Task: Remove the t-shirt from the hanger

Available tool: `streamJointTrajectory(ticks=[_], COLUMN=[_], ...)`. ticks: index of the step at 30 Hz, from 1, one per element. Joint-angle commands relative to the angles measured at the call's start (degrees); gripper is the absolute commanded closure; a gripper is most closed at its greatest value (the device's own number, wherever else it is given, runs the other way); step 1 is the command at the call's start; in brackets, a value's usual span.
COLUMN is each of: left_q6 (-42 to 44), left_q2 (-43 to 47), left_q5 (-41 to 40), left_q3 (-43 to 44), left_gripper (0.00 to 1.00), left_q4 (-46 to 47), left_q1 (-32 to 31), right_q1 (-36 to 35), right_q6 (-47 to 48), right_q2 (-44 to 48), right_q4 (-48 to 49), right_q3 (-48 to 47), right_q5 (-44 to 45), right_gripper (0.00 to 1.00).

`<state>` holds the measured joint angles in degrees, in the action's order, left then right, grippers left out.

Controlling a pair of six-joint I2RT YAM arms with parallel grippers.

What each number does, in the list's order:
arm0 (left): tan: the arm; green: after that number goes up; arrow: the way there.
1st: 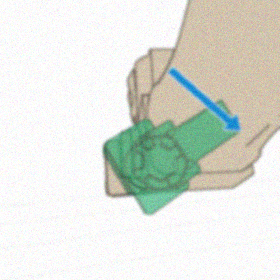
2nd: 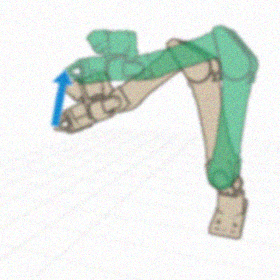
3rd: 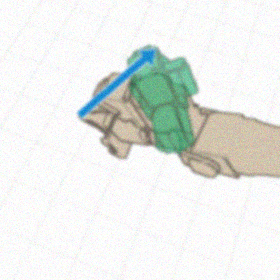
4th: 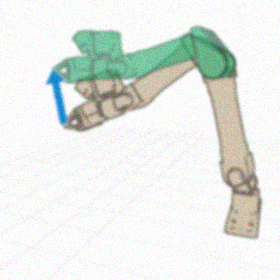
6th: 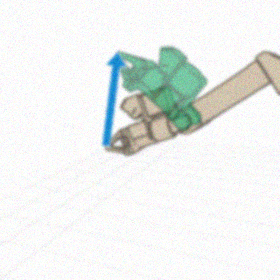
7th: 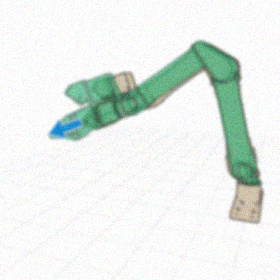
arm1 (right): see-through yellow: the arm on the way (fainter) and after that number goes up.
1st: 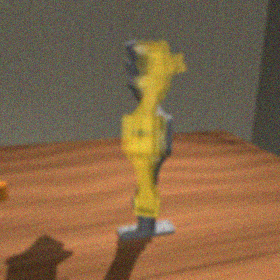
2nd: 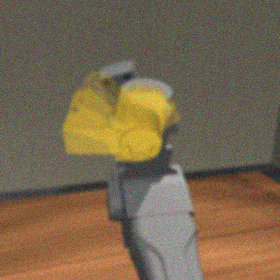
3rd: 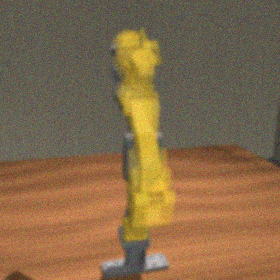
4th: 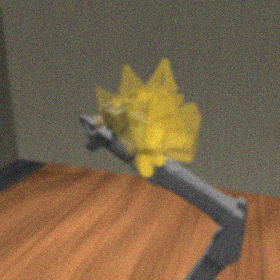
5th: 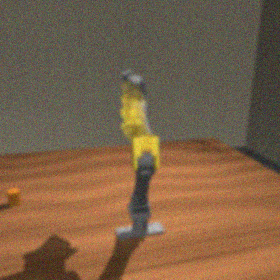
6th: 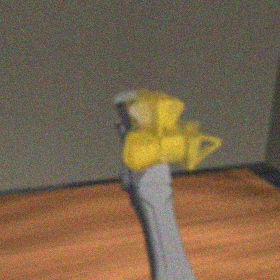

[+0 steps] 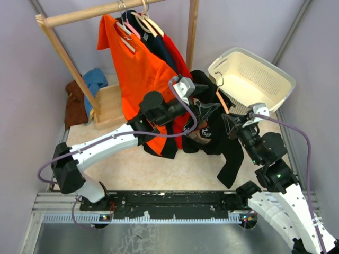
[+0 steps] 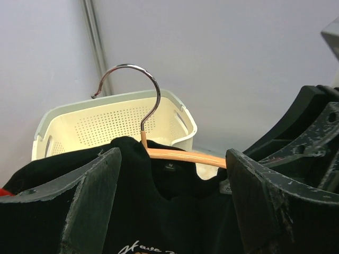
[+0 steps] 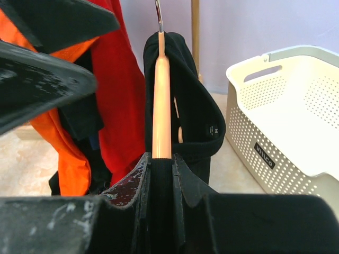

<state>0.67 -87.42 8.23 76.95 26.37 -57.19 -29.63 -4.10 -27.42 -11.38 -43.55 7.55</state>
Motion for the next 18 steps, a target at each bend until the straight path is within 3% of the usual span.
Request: streamJointTrajectory(ticks=[1, 18], left_q6=[2.02, 5.93], left_q2=[-2.76, -5.96], left_q5=[1.79, 4.78], left_q3=[3.31, 3.12], left_gripper=[0.14, 0.17], left_q4=[2.19, 11.08], left_q1=[-0.2, -0.2], right_q1=[-0.61, -0.61], right_q6=[-0.32, -1.54], right_q2=[0.71, -0.04], right_q4=[8.29, 8.75], right_q3=[-1.36, -0.75], right_q5=[-2.8, -6.81], right_gripper=[1.0, 1.0])
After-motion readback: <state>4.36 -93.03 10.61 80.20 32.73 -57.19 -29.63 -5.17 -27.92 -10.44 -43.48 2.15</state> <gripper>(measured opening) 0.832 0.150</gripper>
